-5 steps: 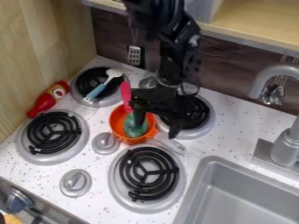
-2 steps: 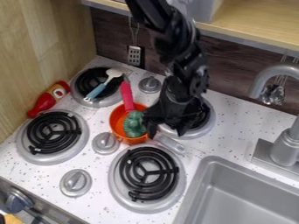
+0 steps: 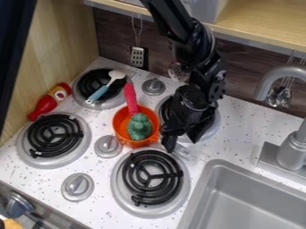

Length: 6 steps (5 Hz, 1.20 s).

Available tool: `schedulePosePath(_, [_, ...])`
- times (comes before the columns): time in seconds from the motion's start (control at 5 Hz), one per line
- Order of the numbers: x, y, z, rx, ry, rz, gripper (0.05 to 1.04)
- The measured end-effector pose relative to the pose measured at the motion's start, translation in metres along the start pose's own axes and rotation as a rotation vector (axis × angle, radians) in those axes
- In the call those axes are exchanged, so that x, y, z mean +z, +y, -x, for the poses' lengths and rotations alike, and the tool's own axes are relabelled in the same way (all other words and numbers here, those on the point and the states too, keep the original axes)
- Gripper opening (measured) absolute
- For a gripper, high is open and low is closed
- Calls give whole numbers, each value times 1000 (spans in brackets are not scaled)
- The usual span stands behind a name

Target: Move the orange pot between the left and right lower burners

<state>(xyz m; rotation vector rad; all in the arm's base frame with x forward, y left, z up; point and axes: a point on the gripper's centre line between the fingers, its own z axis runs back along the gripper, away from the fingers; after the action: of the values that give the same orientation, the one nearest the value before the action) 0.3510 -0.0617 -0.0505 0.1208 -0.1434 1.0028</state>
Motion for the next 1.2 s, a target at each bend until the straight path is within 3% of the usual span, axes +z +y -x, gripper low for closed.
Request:
schedulePosePath(0.4, [-7, 6, 4, 124, 8, -40, 999])
schedulePosePath(0.6, [-16, 5, 5, 121, 21, -27, 972])
schedulePosePath(1.0, [-20, 13, -2, 78, 2, -18, 497])
schedulePosePath(1.2, [-20, 13, -3, 72, -32, -14, 432])
